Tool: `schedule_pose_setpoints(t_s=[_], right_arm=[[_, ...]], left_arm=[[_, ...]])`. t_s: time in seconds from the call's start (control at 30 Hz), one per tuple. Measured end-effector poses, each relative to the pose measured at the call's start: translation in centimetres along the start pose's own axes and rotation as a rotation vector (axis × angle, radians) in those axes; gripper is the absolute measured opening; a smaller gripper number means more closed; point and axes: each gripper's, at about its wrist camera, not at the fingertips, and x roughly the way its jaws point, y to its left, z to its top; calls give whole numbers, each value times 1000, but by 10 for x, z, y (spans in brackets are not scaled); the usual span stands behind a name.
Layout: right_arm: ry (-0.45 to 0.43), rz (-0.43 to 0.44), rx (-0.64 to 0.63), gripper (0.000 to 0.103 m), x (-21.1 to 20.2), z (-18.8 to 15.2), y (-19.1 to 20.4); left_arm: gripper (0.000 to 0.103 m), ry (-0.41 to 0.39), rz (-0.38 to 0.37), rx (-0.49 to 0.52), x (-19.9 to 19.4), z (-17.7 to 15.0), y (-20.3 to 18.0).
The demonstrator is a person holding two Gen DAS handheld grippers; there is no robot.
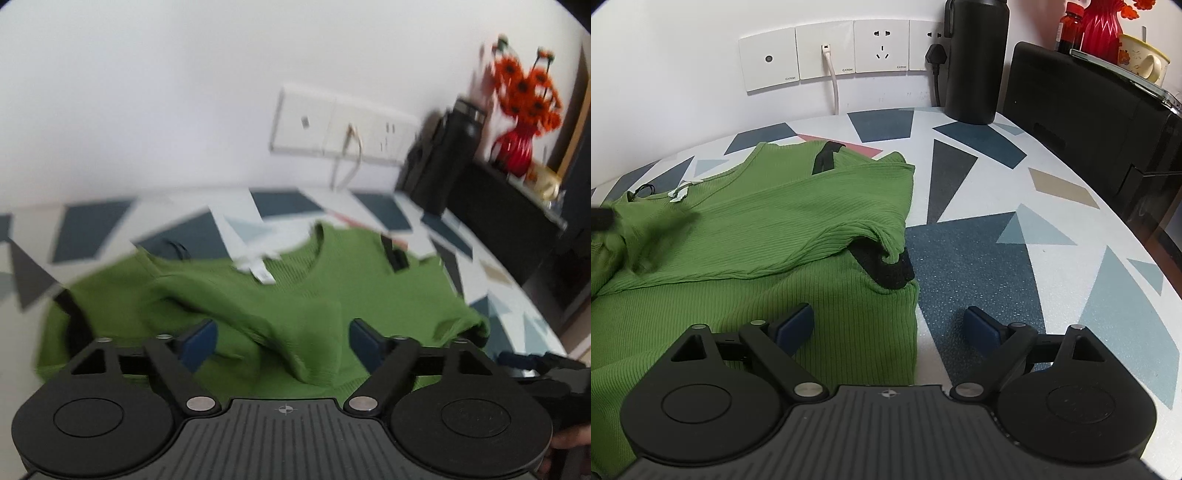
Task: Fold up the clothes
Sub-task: 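Lay the held sleeve across the sweater body and open the left tool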
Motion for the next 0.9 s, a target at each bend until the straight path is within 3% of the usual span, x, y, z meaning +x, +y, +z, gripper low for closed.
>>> schedule_pose_setpoints(t_s=[0.07, 0.13, 0.37, 0.53, 0.7, 0.9], right_arm=[[1, 0, 0, 91, 0, 0, 0], [1, -1, 1, 92, 0, 0, 0], [12, -7, 8, 92, 1, 1, 1], [4, 8, 10, 90, -8, 11, 3], [-90, 165, -32, 77, -24, 31, 24], [-61, 390, -135, 57, -7, 45, 87]], left_arm=[[91, -22, 54, 25, -17, -6, 6], [91, -15, 126, 59, -30, -20, 11], [89, 71, 210, 9, -47, -68, 38], [88, 62, 268, -26, -56, -83, 52], [85, 56, 329, -7, -59, -90, 59], [86, 46, 371, -38, -62, -93, 65]])
